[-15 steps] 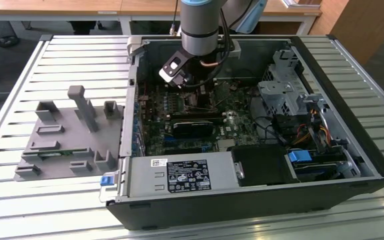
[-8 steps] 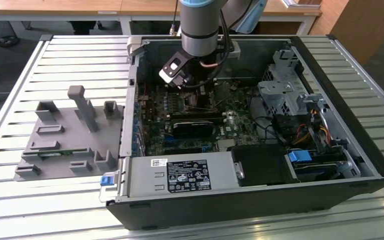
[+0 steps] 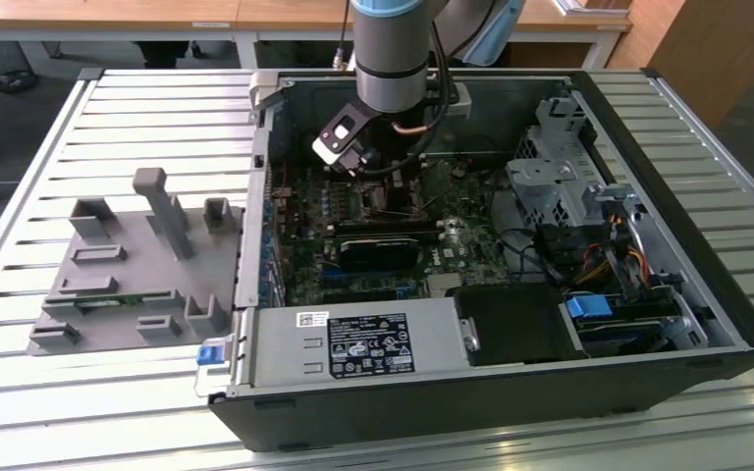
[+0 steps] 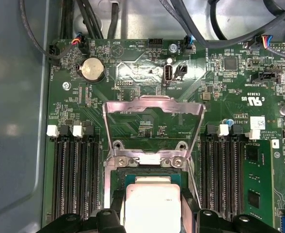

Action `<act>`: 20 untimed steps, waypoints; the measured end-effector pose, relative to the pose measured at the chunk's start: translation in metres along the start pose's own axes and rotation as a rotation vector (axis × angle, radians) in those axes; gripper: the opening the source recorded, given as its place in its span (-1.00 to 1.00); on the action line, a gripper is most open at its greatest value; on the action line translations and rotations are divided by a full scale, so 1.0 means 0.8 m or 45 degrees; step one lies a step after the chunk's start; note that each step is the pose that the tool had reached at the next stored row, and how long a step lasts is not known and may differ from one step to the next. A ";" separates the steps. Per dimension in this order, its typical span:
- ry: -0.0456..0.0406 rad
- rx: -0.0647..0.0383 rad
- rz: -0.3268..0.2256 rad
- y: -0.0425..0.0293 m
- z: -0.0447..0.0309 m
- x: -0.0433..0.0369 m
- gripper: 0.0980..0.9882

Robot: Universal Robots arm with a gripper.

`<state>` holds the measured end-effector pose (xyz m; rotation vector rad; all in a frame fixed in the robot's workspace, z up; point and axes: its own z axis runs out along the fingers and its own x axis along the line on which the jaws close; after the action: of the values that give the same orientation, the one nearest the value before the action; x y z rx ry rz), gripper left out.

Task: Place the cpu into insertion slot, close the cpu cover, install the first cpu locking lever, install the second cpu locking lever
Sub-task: 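Place the cpu into insertion slot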

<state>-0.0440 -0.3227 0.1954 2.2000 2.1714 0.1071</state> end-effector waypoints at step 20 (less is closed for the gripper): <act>0.000 0.000 0.000 -0.0010 0.0052 0.002 0.03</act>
<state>-0.0444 -0.3210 0.1913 2.2004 2.1712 0.1075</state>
